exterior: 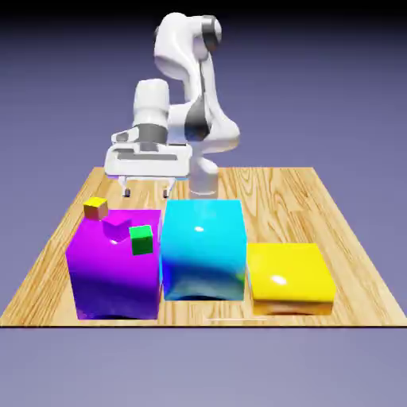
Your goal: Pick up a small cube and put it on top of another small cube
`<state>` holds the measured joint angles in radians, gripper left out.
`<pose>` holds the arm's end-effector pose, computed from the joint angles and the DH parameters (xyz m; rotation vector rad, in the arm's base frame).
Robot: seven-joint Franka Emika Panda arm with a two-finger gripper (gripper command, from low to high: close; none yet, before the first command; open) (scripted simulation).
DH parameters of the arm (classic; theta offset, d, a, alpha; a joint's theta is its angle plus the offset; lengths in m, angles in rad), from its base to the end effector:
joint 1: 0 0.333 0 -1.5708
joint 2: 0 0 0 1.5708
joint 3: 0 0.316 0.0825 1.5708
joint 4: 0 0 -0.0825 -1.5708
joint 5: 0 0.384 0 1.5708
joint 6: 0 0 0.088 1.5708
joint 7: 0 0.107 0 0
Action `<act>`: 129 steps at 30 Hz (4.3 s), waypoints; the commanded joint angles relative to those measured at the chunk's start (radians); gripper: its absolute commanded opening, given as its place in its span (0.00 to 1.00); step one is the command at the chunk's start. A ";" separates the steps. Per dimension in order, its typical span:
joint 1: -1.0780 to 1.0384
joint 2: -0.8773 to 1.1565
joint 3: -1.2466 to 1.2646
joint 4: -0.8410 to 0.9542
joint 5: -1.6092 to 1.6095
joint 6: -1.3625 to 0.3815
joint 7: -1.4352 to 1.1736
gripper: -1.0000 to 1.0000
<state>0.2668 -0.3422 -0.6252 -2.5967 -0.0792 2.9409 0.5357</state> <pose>0.4344 -0.1626 0.4237 -2.5402 1.1613 -0.8839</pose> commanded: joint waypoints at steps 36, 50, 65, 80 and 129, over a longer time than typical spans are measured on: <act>0.595 0.361 -1.305 0.091 -0.378 -0.073 0.263 0.50; 0.947 0.310 -1.776 -0.126 -0.656 0.043 0.851 0.50; 1.084 0.118 -1.946 -0.148 -1.060 0.087 1.321 0.50; 1.111 -0.109 -2.029 0.013 -1.619 0.020 1.785 0.00; 0.193 0.340 -0.907 0.170 -0.542 -0.365 0.403 0.00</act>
<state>0.4628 -0.0020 -1.5331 -2.4268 -0.6202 2.5758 0.9380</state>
